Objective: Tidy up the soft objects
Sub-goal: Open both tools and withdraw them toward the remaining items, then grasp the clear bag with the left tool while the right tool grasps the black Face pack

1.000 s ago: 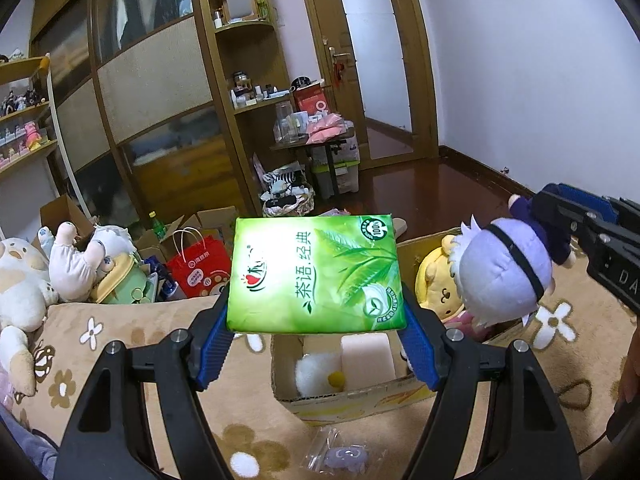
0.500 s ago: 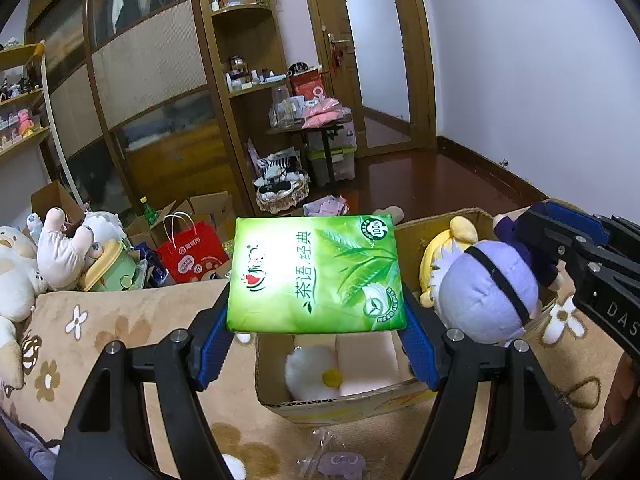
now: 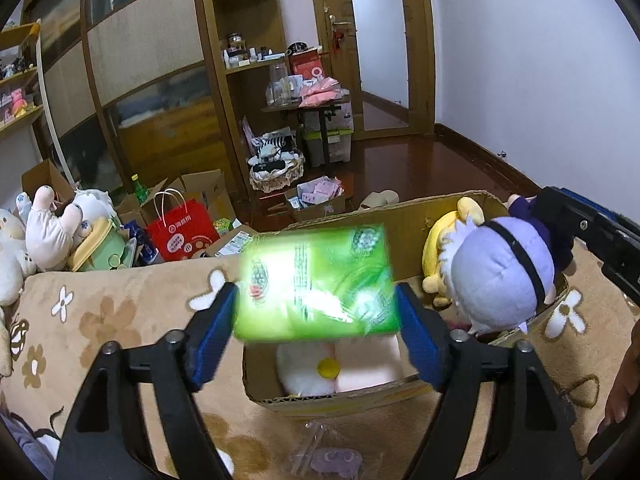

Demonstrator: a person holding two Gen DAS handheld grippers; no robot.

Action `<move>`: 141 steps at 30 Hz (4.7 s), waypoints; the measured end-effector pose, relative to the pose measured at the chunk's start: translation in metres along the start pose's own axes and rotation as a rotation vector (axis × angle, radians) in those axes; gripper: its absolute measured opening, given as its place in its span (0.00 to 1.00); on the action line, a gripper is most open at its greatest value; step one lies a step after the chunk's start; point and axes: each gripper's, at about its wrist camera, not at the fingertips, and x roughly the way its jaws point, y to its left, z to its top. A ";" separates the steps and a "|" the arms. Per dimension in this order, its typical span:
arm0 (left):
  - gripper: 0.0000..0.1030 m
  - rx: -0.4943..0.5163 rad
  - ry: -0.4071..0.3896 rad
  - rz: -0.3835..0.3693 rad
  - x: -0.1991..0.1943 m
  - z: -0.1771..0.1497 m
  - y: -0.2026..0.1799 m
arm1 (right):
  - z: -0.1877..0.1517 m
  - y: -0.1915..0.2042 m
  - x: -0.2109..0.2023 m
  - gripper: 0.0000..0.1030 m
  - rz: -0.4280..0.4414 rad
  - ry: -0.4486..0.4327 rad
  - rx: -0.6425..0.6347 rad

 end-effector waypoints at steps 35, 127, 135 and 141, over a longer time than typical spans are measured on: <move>0.92 -0.065 0.125 0.036 -0.072 -0.028 0.018 | -0.013 0.011 -0.067 0.92 -0.056 0.077 -0.072; 0.92 0.062 0.580 -0.016 0.045 -0.086 -0.009 | -0.117 -0.026 -0.014 0.99 -0.174 0.499 0.001; 0.92 0.082 0.620 -0.034 0.061 -0.099 -0.014 | -0.127 -0.027 -0.009 0.99 -0.191 0.539 -0.014; 0.92 0.110 0.616 -0.044 0.067 -0.102 -0.020 | -0.137 -0.026 -0.005 0.99 -0.202 0.584 -0.021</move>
